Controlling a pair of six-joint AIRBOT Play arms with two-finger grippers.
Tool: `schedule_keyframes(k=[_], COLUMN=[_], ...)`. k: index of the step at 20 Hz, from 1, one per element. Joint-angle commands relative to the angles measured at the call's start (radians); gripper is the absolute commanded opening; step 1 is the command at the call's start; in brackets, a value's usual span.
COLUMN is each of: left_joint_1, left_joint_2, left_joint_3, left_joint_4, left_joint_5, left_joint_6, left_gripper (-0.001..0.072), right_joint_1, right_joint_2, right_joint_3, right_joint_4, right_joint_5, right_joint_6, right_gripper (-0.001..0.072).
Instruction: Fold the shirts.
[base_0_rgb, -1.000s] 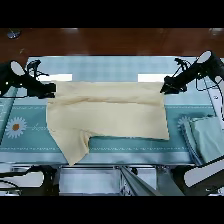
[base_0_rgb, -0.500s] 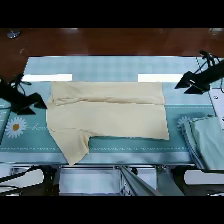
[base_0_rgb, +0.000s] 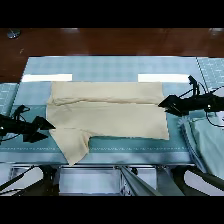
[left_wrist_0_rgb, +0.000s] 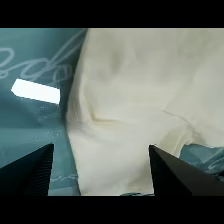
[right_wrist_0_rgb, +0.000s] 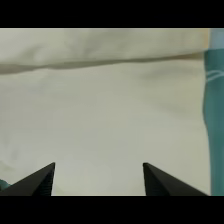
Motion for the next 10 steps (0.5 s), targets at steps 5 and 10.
schedule_keyframes(k=[5,10], left_joint_1=[-0.051,-0.203], left_joint_2=[0.013,0.012], left_joint_3=[-0.135,-0.157], left_joint_4=[-0.107,-0.147], left_joint_5=[0.117,0.090], left_joint_6=[0.078,0.117], left_gripper=[0.0700,0.0618], right_joint_1=[0.002,-0.234], right_joint_2=[0.013,0.013], right_joint_3=[-0.032,0.036], right_joint_4=[0.098,0.025], right_joint_5=[-0.034,0.114], right_joint_6=[-0.013,-0.004], right_gripper=[0.0633,0.0633])
